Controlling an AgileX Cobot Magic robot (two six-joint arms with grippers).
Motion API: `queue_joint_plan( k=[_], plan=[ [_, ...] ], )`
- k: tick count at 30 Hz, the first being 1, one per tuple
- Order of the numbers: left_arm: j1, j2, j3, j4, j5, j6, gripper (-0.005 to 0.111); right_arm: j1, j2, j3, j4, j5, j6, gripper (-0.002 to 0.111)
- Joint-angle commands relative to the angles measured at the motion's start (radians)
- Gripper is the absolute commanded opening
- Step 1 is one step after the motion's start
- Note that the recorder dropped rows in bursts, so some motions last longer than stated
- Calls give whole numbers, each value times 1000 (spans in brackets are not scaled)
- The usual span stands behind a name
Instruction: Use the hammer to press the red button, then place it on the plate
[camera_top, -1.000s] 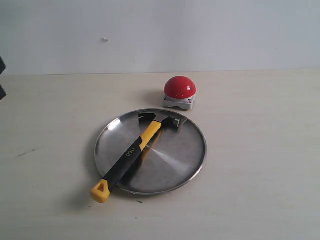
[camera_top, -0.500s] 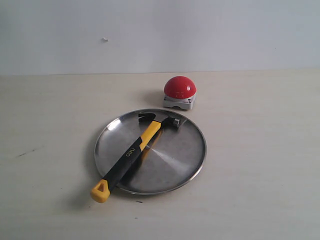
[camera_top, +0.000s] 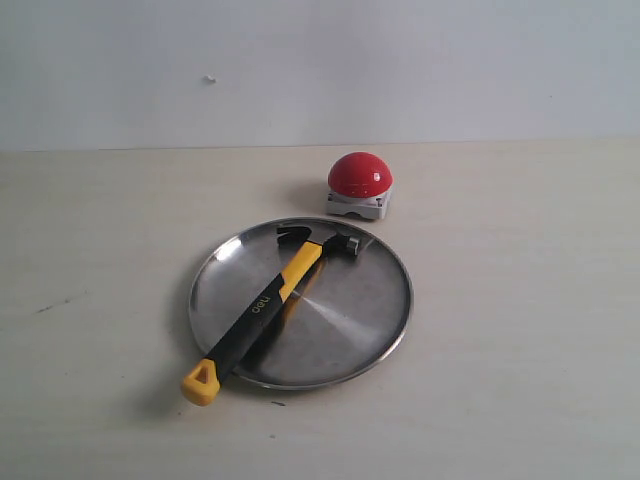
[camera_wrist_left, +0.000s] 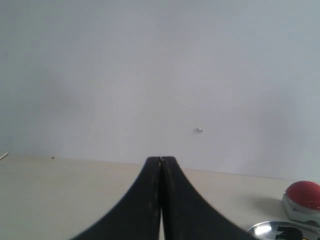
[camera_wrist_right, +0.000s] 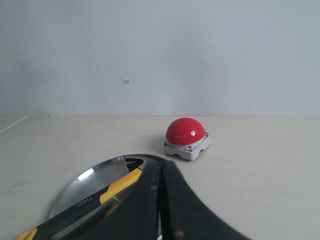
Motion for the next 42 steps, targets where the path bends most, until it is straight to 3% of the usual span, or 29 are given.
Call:
queue_joint_plan(
  k=[1, 7, 18, 42],
  plan=[
    [45, -54, 4, -8, 88, -5, 0, -3, -6, 4, -3, -1, 2, 0],
    [96, -114, 4, -6, 120, 46, 0, -3, -6, 4, -3, -1, 2, 0],
    [109, -218, 4, -4, 382, 53, 0, -3, -6, 4, -3, -1, 2, 0],
    [109, -237, 4, -8, 438, 46, 0, -3, -6, 4, -3, -21, 2, 0]
  ],
)
